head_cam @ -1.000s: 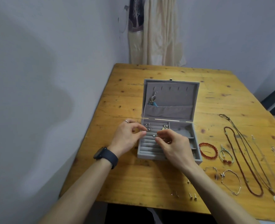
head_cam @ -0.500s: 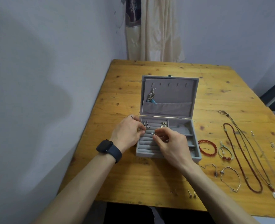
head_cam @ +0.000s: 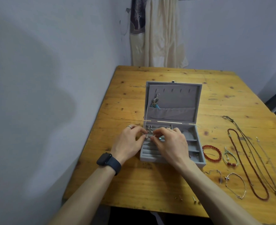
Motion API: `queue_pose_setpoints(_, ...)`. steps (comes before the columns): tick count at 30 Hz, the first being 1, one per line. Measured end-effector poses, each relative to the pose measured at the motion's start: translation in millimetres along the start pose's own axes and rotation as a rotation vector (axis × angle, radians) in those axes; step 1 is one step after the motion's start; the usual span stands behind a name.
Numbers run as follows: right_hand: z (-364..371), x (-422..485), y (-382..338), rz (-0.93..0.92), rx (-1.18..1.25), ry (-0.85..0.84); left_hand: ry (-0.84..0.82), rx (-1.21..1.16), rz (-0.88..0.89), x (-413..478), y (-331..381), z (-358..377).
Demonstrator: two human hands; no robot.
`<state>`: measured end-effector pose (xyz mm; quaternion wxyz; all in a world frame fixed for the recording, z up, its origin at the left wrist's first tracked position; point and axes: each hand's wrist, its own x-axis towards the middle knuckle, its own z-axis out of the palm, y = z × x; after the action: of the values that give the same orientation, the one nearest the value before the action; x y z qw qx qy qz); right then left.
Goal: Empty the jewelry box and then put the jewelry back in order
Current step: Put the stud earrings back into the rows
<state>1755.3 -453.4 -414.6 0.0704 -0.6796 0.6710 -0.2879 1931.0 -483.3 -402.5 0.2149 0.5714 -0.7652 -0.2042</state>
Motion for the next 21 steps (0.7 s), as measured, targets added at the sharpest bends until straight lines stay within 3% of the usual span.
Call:
queue_pose_setpoints(3, -2, -1, 0, 0.037, 0.022, 0.002, 0.024, -0.018, 0.029, -6, -6, -1)
queue_pose_setpoints(10, 2, -2, -6, 0.066, 0.132, -0.007, 0.026, 0.189, 0.118, -12, -4, 1)
queue_pose_setpoints(21, 15, 4, -3, -0.003, -0.113, 0.012, 0.042, 0.121, 0.105, -16, -5, 6)
